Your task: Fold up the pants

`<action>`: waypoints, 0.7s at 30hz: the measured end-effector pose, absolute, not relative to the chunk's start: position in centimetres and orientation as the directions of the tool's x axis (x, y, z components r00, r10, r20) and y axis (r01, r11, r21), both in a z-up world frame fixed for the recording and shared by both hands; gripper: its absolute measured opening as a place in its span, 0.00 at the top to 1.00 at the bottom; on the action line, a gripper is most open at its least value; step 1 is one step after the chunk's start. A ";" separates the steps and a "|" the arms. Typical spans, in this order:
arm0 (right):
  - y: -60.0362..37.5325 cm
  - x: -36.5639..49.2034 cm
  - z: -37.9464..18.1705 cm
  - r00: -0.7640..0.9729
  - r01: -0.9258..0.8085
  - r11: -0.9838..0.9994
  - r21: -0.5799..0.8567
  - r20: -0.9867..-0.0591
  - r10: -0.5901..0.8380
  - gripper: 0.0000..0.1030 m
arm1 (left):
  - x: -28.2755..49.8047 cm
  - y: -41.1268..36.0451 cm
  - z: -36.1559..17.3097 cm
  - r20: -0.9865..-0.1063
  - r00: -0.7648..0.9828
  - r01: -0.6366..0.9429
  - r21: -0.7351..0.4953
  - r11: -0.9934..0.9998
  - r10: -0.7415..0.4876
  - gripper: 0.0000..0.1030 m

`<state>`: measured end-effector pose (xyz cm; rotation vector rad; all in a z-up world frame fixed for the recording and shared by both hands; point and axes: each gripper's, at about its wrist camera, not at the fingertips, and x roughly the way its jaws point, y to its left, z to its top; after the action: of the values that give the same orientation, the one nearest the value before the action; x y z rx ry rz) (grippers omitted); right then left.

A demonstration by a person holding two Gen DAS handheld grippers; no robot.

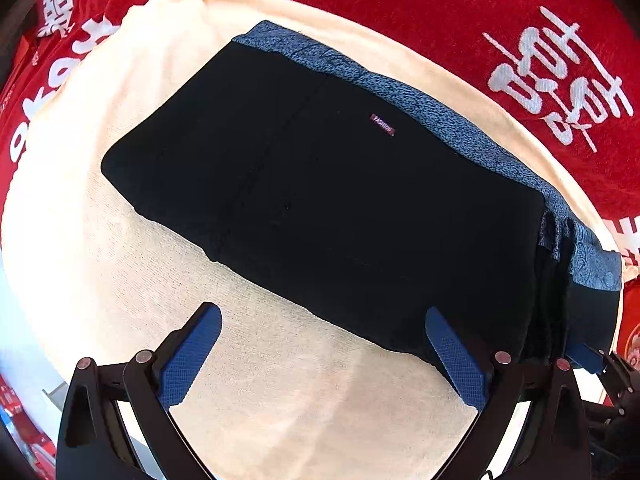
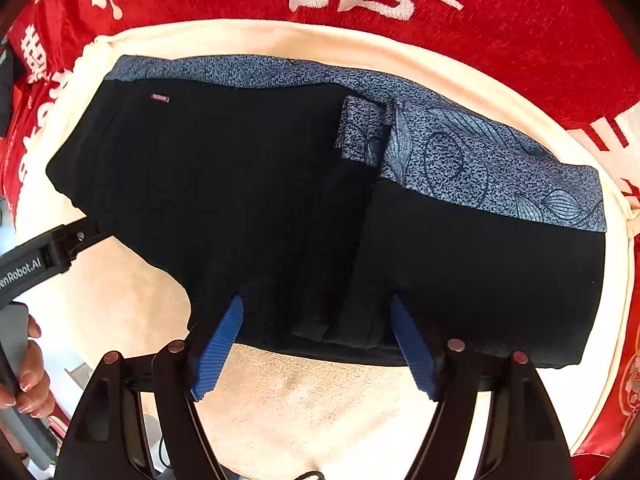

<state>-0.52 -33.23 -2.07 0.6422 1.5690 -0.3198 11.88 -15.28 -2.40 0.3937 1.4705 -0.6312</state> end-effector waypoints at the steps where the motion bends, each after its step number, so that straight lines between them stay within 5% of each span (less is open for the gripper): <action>1: -33.2 -0.4 -2.2 0.003 0.575 0.800 0.171 -0.978 0.207 0.23 | 12.0 -15.3 -2.4 -0.988 -0.018 0.609 -0.130 0.782 -0.151 0.00; 21: -31.6 1.2 -3.0 -0.061 0.564 0.818 0.117 -0.981 0.182 0.20 | 14.6 -11.0 -3.1 -0.994 -0.019 0.545 -0.099 0.833 -0.105 0.00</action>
<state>1.22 -31.59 -3.02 0.5987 1.6294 -0.3443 14.61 -10.98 -3.10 0.3665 1.5098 -0.5356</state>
